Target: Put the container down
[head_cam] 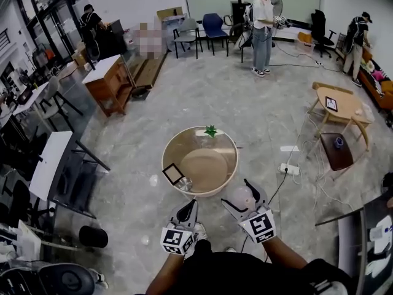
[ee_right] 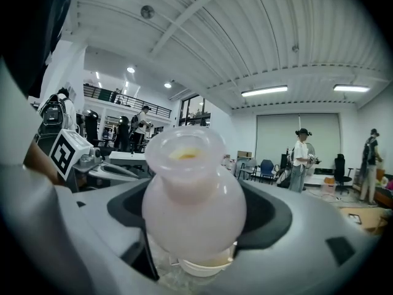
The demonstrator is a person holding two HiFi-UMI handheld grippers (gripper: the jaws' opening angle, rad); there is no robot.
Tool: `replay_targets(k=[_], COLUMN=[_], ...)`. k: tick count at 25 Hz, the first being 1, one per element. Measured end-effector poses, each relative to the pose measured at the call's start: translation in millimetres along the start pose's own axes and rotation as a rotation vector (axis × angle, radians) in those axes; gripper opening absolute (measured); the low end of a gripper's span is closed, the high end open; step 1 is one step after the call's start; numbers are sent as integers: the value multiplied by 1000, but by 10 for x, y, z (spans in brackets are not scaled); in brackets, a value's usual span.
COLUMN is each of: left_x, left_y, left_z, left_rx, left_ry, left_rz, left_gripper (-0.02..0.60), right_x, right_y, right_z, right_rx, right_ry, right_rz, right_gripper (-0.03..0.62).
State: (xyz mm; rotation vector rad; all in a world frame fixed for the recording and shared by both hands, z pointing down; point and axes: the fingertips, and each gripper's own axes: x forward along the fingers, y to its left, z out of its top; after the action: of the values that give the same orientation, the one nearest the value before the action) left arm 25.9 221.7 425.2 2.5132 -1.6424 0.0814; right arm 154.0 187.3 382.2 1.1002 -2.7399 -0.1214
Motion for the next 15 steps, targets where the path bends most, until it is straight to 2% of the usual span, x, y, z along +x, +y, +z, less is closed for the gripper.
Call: replay_targets(k=[15], left_x=[873], left_y=[1609], left_z=[222], left_rx=[-8], left_ry=[9], left_rz=[-49], left_gripper=[-2], right_x=[1616], right_y=[-145], right_z=[122], right_rx=[25], right_ry=[32], right_rz=[-44], right_gripper=[403])
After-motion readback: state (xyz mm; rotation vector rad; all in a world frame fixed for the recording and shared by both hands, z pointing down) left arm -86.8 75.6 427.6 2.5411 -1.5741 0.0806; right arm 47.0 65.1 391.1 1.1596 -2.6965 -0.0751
